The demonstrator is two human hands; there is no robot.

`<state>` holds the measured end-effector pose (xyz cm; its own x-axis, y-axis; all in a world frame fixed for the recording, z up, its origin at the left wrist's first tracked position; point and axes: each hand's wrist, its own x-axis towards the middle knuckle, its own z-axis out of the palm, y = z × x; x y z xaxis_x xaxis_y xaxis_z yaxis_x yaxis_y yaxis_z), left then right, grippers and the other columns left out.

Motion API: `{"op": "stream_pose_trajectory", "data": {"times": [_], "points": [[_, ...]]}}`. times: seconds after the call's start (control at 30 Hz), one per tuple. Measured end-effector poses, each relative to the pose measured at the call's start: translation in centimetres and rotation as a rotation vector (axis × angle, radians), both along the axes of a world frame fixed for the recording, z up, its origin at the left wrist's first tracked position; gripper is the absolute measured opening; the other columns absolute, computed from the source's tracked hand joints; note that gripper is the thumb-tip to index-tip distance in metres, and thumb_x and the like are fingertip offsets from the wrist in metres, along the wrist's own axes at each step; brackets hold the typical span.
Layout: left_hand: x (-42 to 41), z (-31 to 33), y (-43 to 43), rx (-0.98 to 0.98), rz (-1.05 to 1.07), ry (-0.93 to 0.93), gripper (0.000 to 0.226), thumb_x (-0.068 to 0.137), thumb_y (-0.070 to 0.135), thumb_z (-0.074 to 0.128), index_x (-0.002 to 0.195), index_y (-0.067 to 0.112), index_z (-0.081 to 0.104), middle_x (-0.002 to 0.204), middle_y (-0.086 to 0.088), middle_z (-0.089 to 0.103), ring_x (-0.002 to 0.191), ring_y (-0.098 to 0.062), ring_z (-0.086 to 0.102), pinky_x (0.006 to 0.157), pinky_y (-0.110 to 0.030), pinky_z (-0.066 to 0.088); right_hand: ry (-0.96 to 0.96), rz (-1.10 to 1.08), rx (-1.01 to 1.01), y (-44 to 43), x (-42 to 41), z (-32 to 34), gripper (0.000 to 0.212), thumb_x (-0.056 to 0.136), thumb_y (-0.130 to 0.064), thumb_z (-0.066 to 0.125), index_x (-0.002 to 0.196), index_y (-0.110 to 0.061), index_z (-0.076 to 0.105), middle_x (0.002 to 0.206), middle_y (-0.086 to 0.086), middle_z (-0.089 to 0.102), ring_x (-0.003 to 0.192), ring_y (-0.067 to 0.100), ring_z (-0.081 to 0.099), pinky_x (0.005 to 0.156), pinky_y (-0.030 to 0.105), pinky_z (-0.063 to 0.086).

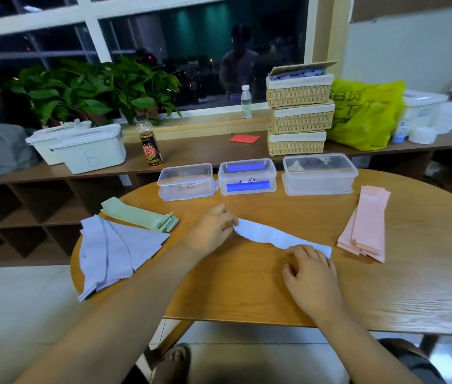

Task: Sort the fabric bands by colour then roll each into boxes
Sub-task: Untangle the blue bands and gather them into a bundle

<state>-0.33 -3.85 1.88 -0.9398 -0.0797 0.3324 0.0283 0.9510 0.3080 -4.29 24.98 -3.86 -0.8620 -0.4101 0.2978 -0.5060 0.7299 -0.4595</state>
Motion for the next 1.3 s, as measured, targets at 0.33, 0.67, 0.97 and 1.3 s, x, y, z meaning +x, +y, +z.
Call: {"op": "stream_pose_trajectory", "data": {"times": [0.33,0.67,0.97,1.3], "points": [[6.4,12.9,3.2,0.462,-0.172,0.061,0.001,0.1,0.018,0.073,0.101,0.018,0.073,0.099,0.002,0.074,0.094,-0.022,0.069,0.088,-0.04,0.057,-0.525,0.36,-0.695,-8.0,3.8,7.1,0.018,0.093,-0.031,0.08,0.107,-0.036,0.069,0.094,-0.008,0.076,0.084,0.011,0.07,0.073,0.038,0.058],[14.6,18.7,-9.3,0.692,0.159,0.201,0.013,0.105,0.02,0.069,0.11,0.011,0.075,0.104,-0.013,0.078,0.098,-0.033,0.077,0.081,-0.046,0.065,-1.126,0.608,-0.789,-15.4,11.4,7.3,0.011,0.103,-0.019,0.068,0.104,-0.009,0.071,0.092,0.01,0.075,0.071,0.021,0.065,0.067,0.031,0.057],[19.5,14.0,-21.3,0.765,0.485,0.294,0.009,0.102,0.026,0.072,0.102,0.02,0.079,0.103,-0.023,0.074,0.087,-0.042,0.072,0.082,-0.066,0.062,-1.222,0.619,-0.726,-24.1,13.2,4.7,0.015,0.105,-0.014,0.066,0.116,-0.014,0.076,0.116,0.019,0.071,0.093,0.023,0.071,0.075,0.038,0.062],[17.0,4.1,-32.2,0.359,0.863,-0.081,0.046,0.105,0.035,0.062,0.146,0.016,0.055,0.137,-0.013,0.062,0.121,-0.034,0.063,0.098,-0.046,0.055,-0.758,0.504,-0.477,-31.9,11.9,1.4,0.035,0.1,-0.04,0.071,0.133,-0.035,0.061,0.121,-0.012,0.065,0.091,0.011,0.072,0.081,0.042,0.063]]}}
